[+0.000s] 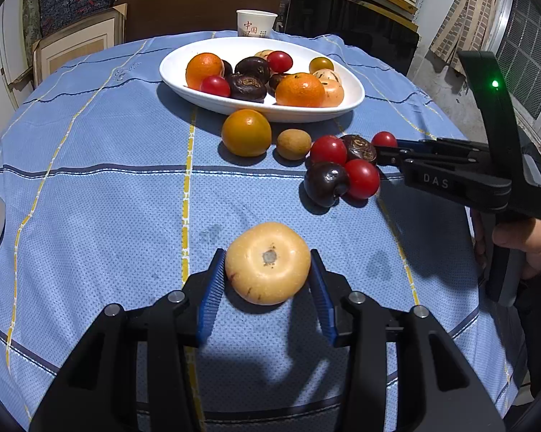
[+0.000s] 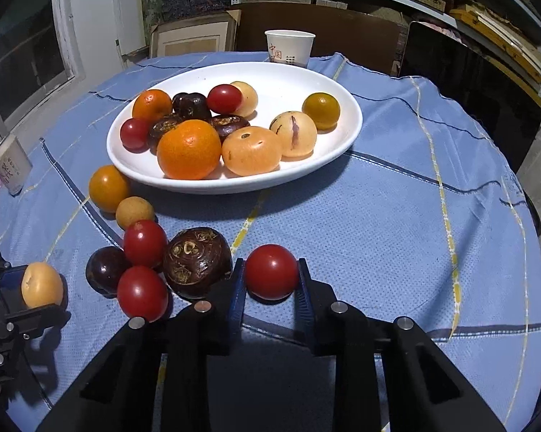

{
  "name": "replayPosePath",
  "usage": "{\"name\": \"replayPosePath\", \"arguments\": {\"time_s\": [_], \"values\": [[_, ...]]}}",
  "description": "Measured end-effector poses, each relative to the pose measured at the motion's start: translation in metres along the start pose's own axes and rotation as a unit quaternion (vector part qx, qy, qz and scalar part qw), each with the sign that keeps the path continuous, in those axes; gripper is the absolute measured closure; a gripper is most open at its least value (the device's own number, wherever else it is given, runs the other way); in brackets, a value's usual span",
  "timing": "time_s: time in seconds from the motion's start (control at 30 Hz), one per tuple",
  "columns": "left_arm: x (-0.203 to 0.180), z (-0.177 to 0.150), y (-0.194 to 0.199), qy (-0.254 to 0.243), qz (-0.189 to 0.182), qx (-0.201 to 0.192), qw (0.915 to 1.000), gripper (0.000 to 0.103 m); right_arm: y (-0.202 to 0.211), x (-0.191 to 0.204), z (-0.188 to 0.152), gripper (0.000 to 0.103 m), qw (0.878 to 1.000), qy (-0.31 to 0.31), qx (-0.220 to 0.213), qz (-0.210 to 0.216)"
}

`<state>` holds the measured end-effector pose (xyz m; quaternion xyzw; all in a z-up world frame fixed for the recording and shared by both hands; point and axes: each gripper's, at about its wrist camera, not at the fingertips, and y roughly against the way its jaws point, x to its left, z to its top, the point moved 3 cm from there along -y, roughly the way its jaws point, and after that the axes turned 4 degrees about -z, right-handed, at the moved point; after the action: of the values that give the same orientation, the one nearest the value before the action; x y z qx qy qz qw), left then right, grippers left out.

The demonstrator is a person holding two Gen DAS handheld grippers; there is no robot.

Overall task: Organize fruits
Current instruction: 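Grasp the pale pepino with the left tool while the right tool grasps a red tomato, then carry the pepino and tomato onto the white plate and open both tools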

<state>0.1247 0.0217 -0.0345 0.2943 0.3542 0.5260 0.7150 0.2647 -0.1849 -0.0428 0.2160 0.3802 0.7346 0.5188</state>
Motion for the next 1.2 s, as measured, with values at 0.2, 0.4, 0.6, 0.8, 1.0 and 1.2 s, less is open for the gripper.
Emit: {"name": "replayPosePath", "arguments": {"time_s": [0.2,0.4,0.6,0.8,1.0,1.2], "values": [[0.0,0.002,0.001,0.007,0.001,-0.001,1.0,0.06,0.025,-0.004,-0.014,0.075,1.0,-0.023,-0.01,0.006],[-0.003,0.002,0.007,0.012,0.021,-0.007,0.9997,0.06,0.059,-0.009,-0.033,0.075,0.999,-0.022,-0.025,0.0],[-0.003,0.007,0.03,0.015,0.032,-0.02,0.9992,0.06,0.086,-0.015,-0.038,0.075,0.998,-0.029,-0.047,-0.002],[-0.003,0.041,0.054,-0.001,0.041,-0.047,0.9981,0.06,0.098,-0.014,-0.017,0.075,0.997,-0.03,-0.072,0.008],[0.001,0.094,0.053,-0.005,0.051,-0.07,0.9962,0.06,0.095,-0.006,0.024,0.075,0.995,-0.02,-0.092,0.017],[0.009,0.152,0.019,-0.002,0.04,-0.071,0.9967,0.06,0.069,-0.006,0.078,0.075,0.995,-0.022,-0.094,0.027]]}}
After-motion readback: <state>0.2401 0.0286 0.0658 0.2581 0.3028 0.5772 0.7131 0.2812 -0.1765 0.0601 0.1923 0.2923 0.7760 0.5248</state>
